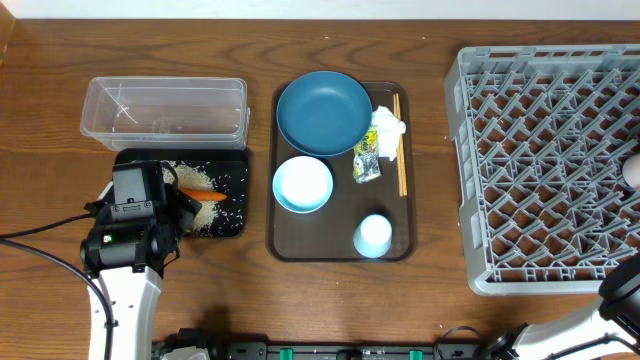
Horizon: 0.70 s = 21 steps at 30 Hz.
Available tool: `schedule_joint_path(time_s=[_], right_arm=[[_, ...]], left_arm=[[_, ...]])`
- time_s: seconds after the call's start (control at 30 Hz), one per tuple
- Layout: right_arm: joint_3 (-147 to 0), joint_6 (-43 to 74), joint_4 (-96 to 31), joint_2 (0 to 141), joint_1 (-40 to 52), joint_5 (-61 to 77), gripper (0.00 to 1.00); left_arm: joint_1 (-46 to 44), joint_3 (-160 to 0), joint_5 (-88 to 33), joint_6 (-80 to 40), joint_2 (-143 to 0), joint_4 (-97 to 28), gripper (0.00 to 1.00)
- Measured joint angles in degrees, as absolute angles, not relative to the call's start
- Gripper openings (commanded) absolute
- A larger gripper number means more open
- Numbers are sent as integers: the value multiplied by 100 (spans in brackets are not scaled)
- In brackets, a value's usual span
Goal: Sort waste into correct bins and load items into the dishwasher rack
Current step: 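Lower the white cup upside down into the rack and open the right gripper, then move the right gripper back to the light-blue cup on the tray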
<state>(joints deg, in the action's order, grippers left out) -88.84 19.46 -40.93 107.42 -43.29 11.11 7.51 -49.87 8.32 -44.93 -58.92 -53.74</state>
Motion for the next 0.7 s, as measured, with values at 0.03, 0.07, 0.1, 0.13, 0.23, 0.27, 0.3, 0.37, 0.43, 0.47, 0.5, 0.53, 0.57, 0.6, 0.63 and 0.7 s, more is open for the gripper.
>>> schedule_joint_path(time_s=[0.03, 0.07, 0.1, 0.13, 0.23, 0.27, 0.3, 0.37, 0.43, 0.47, 0.5, 0.53, 0.57, 0.6, 0.63, 0.7], right_arm=[[-8886, 1925, -4077, 10739, -4318, 1240, 11], [-8886, 1905, -4066, 10720, -4298, 1391, 12], [-8888, 1898, -4064, 10696, -4270, 1522, 14], [-8890, 1890, -4060, 10643, -4230, 1656, 17], [-8899, 1890, -4058, 10300, -4027, 2001, 32], [-8903, 1876, -4049, 10103, -3911, 2106, 38], [-8910, 1870, -4047, 9920, -3806, 2191, 45], [-8927, 1855, -4034, 9402, -3476, 2383, 55], [-8969, 1798, -4025, 8906, -3059, 2536, 68], [-9004, 1758, -4025, 8696, -2840, 2609, 82], [-9041, 1717, -4027, 8471, -2545, 2668, 93], [-9076, 1621, -4056, 8256, -2206, 2716, 99], [-9100, 1529, -4104, 8075, -1859, 2749, 99], [-9115, 1424, -4167, 7935, -1514, 2755, 99], [-9133, 1337, -4274, 7828, -1155, 2735, 99], [-9146, 1190, -4613, 7690, -410, 2626, 99]], left_arm=[[751, -4987, 832, -4493, -5892, -5374, 98], [751, -4987, 832, -4493, -5892, -5374, 98], [751, -4987, 832, -4493, -5892, -5374, 98], [751, -4987, 832, -4493, -5892, -5371, 98], [751, -4987, 832, -4493, -5892, -5371, 98], [751, -4987, 832, -4493, -5892, -5371, 98], [751, -4987, 832, -4493, -5892, -5371, 98], [751, -4987, 832, -4493, -5892, -5371, 98], [751, -4987, 832, -4493, -5892, -5371, 98], [751, -4987, 832, -4493, -5892, -5371, 98], [751, -4987, 832, -4493, -5892, -5371, 98], [751, -4987, 832, -4493, -5892, -5371, 98], [751, -4987, 832, -4493, -5892, -5369, 98], [751, -4987, 832, -4493, -5892, -5371, 98], [751, -4987, 832, -4493, -5892, -5371, 98], [751, -4987, 832, -4493, -5892, -5374, 98]])
